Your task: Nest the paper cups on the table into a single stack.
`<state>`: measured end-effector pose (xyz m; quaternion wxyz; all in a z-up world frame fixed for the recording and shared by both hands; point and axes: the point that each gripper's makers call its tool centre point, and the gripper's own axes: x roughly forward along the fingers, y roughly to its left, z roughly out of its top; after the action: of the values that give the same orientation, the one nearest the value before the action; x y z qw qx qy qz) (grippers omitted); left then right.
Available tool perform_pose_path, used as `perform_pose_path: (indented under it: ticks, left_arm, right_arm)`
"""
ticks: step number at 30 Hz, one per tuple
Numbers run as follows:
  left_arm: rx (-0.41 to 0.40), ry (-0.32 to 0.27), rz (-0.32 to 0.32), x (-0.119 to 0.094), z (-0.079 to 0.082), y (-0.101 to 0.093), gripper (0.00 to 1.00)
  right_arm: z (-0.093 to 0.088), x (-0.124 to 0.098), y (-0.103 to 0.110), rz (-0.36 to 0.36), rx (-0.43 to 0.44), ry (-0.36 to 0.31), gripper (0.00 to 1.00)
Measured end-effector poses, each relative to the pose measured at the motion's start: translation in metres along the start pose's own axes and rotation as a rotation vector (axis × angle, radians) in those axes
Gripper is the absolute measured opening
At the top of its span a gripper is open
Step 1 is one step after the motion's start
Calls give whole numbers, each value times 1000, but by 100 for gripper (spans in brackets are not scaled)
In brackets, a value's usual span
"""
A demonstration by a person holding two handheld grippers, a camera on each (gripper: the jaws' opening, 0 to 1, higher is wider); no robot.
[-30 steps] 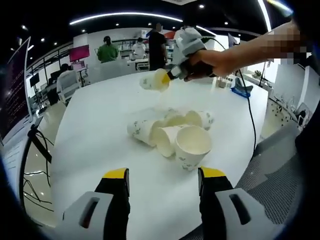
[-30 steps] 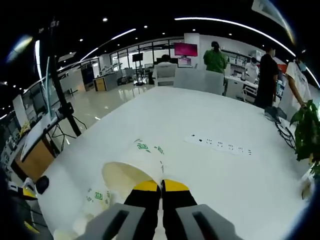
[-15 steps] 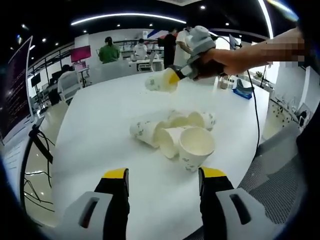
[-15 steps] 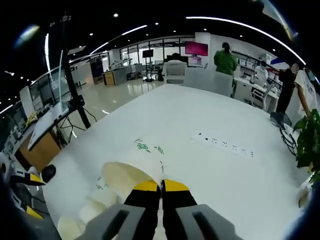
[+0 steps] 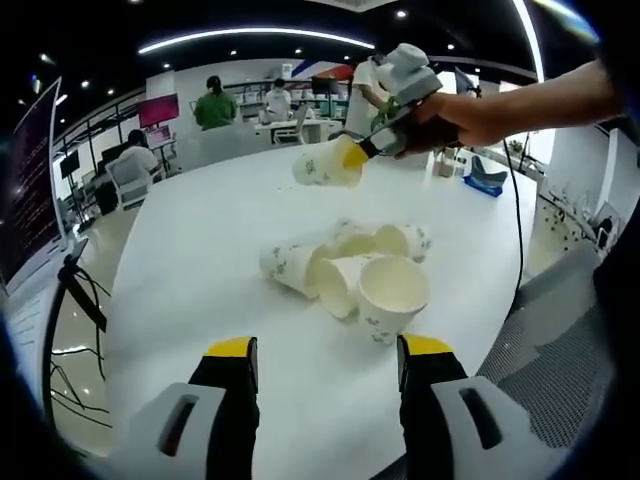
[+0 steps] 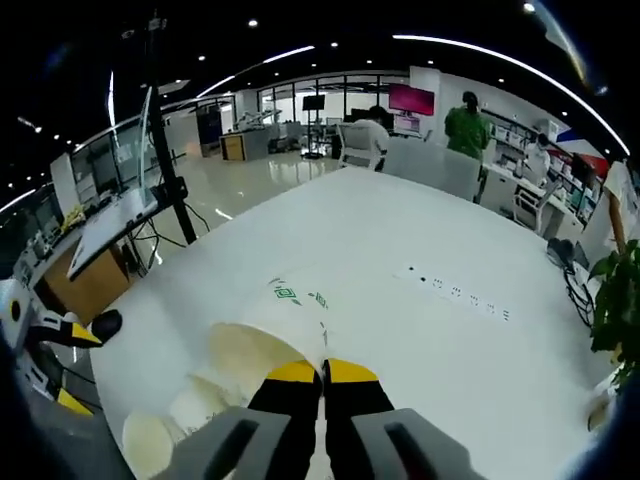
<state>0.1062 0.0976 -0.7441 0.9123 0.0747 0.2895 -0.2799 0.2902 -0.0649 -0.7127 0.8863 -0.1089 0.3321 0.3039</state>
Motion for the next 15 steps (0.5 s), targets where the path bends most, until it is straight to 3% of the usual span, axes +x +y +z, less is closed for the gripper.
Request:
perform_pose_path:
  ticks: [15]
  left_arm:
    - [-6, 3, -1, 0, -3, 1, 54]
  right_arm:
    - [-10, -7, 6, 43, -86, 61, 0]
